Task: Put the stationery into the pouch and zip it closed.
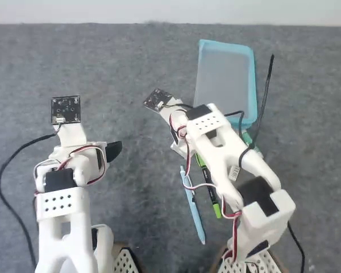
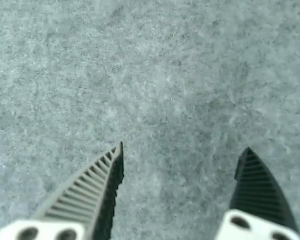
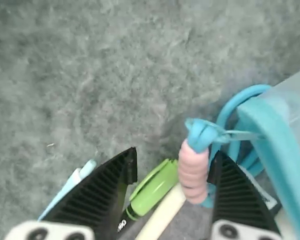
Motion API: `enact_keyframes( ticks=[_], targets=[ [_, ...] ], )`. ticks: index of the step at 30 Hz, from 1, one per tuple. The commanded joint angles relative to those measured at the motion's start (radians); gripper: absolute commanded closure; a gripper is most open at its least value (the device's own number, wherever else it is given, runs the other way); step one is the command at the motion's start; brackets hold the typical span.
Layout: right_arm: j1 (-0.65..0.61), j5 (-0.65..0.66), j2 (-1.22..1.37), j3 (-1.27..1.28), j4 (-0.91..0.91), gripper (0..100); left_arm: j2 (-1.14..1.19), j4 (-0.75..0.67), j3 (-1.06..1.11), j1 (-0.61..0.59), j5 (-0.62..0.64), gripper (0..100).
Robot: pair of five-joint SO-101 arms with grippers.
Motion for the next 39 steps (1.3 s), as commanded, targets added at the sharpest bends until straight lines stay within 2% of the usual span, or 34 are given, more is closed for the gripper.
enact_keyframes(
  ticks=[1,5,8,12,17,24,26,31,35,39],
  targets=[
    [0.033,0.008,0.012,-0.078,-0.016,87.2,-0.028,-0.023,-0.007,0.000,0.012,66],
    [0.061,0.012,0.045,-0.104,-0.018,99.0,-0.028,-0.023,-0.007,0.000,0.012,66],
    [0.108,0.011,0.039,-0.157,0.008,99.1,-0.028,-0.025,-0.007,0.002,0.012,66],
    [0.147,0.011,-0.047,-0.339,0.205,99.1,-0.028,-0.028,-0.007,0.002,0.012,66],
    [0.099,0.037,-0.139,-0.606,0.492,99.1,-0.029,-0.023,-0.027,0.008,0.012,66],
    [-0.001,0.044,-0.159,-0.763,0.714,99.1,-0.037,0.069,-0.134,0.157,0.003,66],
    [-0.005,0.014,-0.199,-0.769,0.719,99.1,-0.037,0.101,-0.177,0.196,-0.006,66],
    [-0.036,-0.041,-0.404,-0.690,0.714,99.1,-0.094,0.172,-0.231,0.212,-0.025,61],
    [-0.130,-0.041,-0.634,-0.503,0.627,99.1,-0.279,0.236,-0.232,0.255,-0.048,61],
    [-0.173,-0.054,-0.829,-0.252,0.507,99.1,-0.482,0.308,-0.234,0.279,-0.048,61]
  ],
)
